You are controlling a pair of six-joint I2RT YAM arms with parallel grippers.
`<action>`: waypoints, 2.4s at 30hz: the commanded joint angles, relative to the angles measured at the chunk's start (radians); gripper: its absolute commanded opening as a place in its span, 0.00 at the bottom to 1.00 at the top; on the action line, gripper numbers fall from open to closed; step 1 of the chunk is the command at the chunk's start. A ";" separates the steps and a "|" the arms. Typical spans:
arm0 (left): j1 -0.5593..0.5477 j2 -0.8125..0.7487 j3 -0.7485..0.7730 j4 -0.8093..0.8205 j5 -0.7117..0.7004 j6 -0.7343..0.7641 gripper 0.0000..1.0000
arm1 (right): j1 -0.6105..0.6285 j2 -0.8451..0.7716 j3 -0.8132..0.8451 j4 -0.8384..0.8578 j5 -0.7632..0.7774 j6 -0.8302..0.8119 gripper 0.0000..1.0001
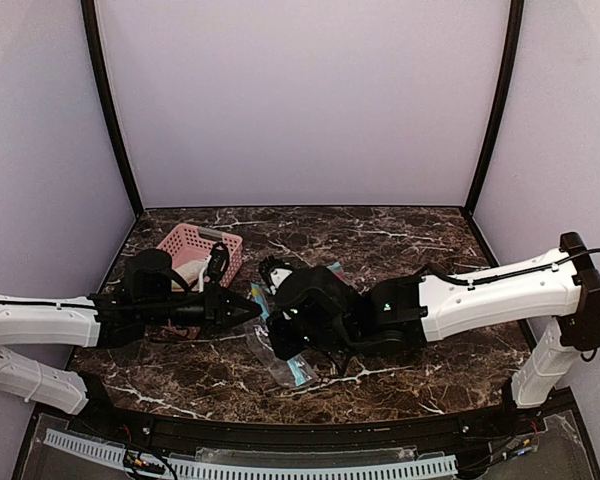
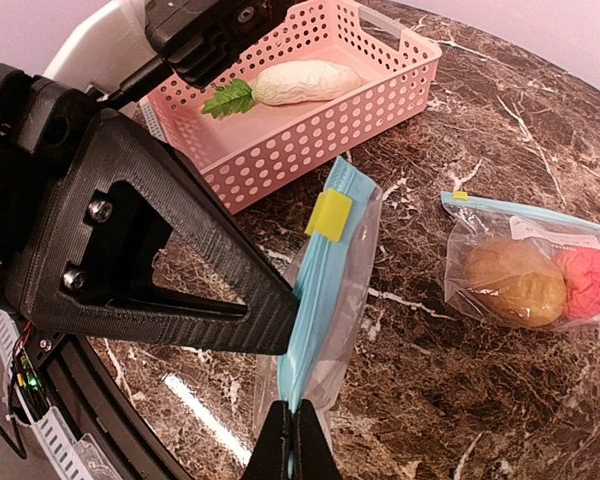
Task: Place the food in the zip-top bag and seal the zipper
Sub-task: Pass from the right arm to the left, then pass from the left arm to the right
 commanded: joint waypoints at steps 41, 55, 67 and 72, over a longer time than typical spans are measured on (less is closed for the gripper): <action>-0.030 0.016 -0.010 -0.048 -0.103 0.025 0.01 | -0.017 0.050 0.101 -0.081 0.056 -0.014 0.46; -0.034 0.004 -0.010 -0.070 -0.123 0.024 0.01 | -0.016 0.117 0.126 -0.145 0.031 0.006 0.45; -0.034 -0.027 -0.008 -0.134 -0.142 0.045 0.01 | -0.020 0.142 0.170 -0.321 0.147 0.106 0.41; -0.034 -0.028 -0.008 -0.134 -0.136 0.044 0.01 | -0.021 0.160 0.178 -0.323 0.117 0.105 0.41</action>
